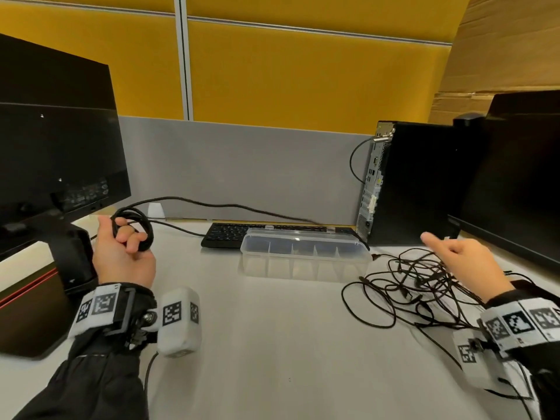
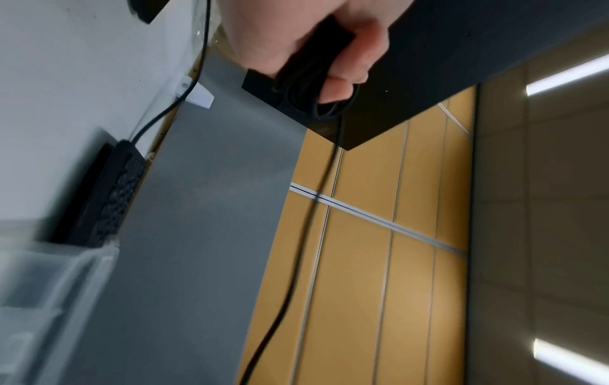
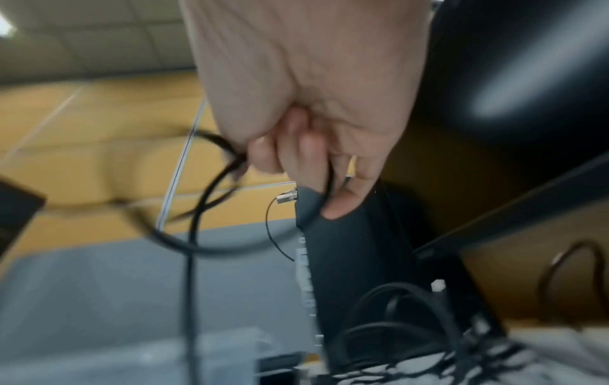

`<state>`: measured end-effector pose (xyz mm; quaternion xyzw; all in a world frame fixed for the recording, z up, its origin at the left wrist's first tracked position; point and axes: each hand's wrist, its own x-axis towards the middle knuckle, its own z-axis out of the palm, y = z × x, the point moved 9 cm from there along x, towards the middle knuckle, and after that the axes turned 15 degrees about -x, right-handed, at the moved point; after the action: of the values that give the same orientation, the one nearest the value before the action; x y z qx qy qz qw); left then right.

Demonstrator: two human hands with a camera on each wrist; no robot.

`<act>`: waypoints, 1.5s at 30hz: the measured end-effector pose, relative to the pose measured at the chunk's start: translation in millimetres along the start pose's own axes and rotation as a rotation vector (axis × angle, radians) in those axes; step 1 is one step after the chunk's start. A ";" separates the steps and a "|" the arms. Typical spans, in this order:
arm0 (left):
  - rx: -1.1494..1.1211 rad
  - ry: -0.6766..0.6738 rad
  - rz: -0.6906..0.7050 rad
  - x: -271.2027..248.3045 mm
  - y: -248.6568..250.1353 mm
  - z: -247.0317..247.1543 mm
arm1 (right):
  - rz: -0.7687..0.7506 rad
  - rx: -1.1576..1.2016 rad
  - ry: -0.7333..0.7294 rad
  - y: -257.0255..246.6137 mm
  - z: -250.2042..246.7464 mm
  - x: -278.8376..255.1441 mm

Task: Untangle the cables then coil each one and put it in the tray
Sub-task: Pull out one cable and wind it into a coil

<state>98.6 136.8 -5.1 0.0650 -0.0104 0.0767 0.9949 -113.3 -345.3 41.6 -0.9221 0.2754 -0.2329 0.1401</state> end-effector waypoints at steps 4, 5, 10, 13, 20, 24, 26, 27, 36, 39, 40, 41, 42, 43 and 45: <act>0.074 0.037 0.043 -0.4 -4.0 -2.2 | 0.217 0.621 -0.125 -4.5 20.5 -1.5; 0.048 0.052 0.052 1.9 -0.9 -5.2 | 0.227 0.898 -0.165 -7.3 26.7 -1.0; -0.063 0.127 0.143 17.2 29.1 -24.8 | 0.263 1.808 -0.053 -7.6 13.0 -2.3; -0.078 0.161 0.178 21.8 33.5 -31.8 | 0.350 1.773 0.309 14.3 1.5 -2.0; -0.074 0.186 0.267 33.5 53.1 -44.0 | 0.322 1.879 0.570 22.4 -11.1 -1.2; -0.094 0.216 0.306 44.7 65.9 -58.3 | 0.366 1.385 0.752 29.6 -38.8 -10.1; -0.105 0.158 0.319 51.9 77.9 -63.5 | 0.270 1.043 0.883 22.7 -60.3 -18.4; -0.100 0.123 0.296 55.2 78.4 -62.0 | 0.231 0.957 0.860 21.5 -61.3 -13.9; 0.180 0.079 0.135 9.8 20.7 -11.8 | 0.184 -0.058 -0.423 -29.5 34.7 0.5; 0.307 -0.090 -0.015 -4.4 -7.2 11.6 | -0.061 0.155 -0.472 -81.7 32.9 -23.5; 0.365 -0.157 -0.081 -12.7 -21.2 19.2 | -0.164 0.281 -0.463 -108.5 29.8 -33.7; 0.423 -0.218 -0.158 -22.3 -36.1 25.4 | -0.270 0.348 -0.433 -134.3 26.5 -43.9; 0.474 -0.276 -0.242 -34.9 -51.3 31.7 | -0.366 0.349 -0.392 -157.3 26.5 -54.2; 0.515 -0.332 -0.324 -48.3 -65.0 37.2 | -0.442 0.290 -0.352 -176.7 31.3 -64.1; 0.582 -0.409 -0.420 -72.5 -83.2 46.1 | -0.537 0.179 -0.320 -208.6 48.0 -86.1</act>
<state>39.3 38.3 27.8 0.3584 -0.1722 -0.1425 0.9064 -60.3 -120.9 51.0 -0.9708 -0.0250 -0.1368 0.1957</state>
